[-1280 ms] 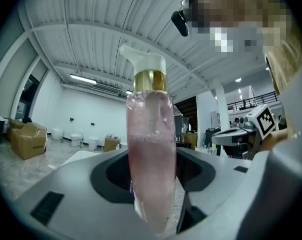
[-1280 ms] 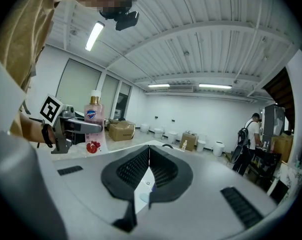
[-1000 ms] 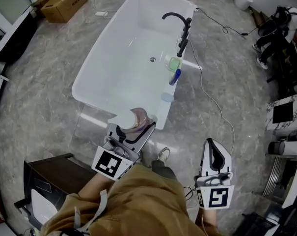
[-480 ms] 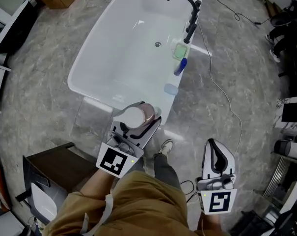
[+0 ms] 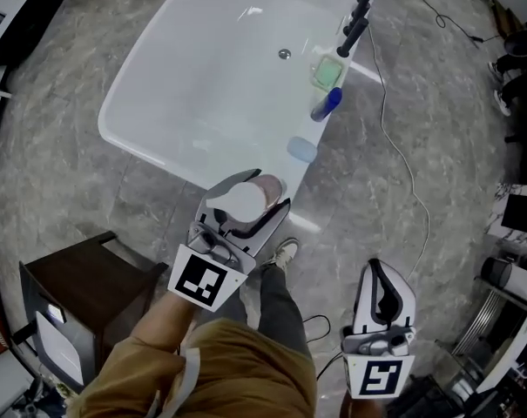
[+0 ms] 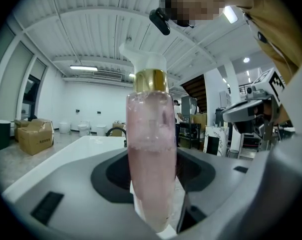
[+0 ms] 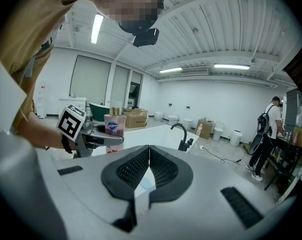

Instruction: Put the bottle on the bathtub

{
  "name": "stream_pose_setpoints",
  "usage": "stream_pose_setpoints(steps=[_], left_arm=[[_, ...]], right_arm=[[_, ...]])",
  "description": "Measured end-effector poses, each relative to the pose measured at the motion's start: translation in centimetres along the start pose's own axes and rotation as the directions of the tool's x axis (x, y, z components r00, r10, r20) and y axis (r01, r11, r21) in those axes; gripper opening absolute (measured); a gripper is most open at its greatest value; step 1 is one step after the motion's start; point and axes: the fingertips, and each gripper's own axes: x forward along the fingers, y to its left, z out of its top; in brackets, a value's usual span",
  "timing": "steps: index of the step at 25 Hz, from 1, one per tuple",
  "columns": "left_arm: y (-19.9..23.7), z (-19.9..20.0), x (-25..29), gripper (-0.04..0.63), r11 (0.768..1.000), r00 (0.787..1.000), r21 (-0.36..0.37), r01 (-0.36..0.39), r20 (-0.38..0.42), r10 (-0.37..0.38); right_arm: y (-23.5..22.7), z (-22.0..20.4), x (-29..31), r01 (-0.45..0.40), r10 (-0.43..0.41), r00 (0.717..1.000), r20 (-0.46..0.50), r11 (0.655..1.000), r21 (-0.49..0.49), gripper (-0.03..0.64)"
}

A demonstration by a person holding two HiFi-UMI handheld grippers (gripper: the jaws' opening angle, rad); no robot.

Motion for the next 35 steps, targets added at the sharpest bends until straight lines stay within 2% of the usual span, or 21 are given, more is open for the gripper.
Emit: stream_pose_setpoints(steps=[8,15,26,35], left_arm=[[0.5,-5.4,2.9,0.235,1.0,1.0,-0.019,-0.004,-0.027,0.003],[0.0,-9.2,5.2,0.235,0.999,0.999,0.037,0.009,-0.04,-0.007],[0.2,-14.9,7.9,0.235,0.999,0.998,0.041,0.005,-0.058,-0.002],[-0.2,-17.5,9.3,0.235,0.999,0.998,0.038,0.009,-0.061,-0.007]], right_arm=[[0.3,-5.0,2.6,-0.043,0.045,0.997,-0.063,0.999,0.031,0.006],[0.6,-8.4,3.4,-0.072,0.075,0.991,-0.114,0.997,0.035,0.006],[0.6,-11.6,4.6,-0.092,0.092,0.983,-0.157,0.996,0.007,0.006],[0.3,-13.5,4.6,-0.083,0.08,0.979,-0.185,0.997,-0.007,0.006]])
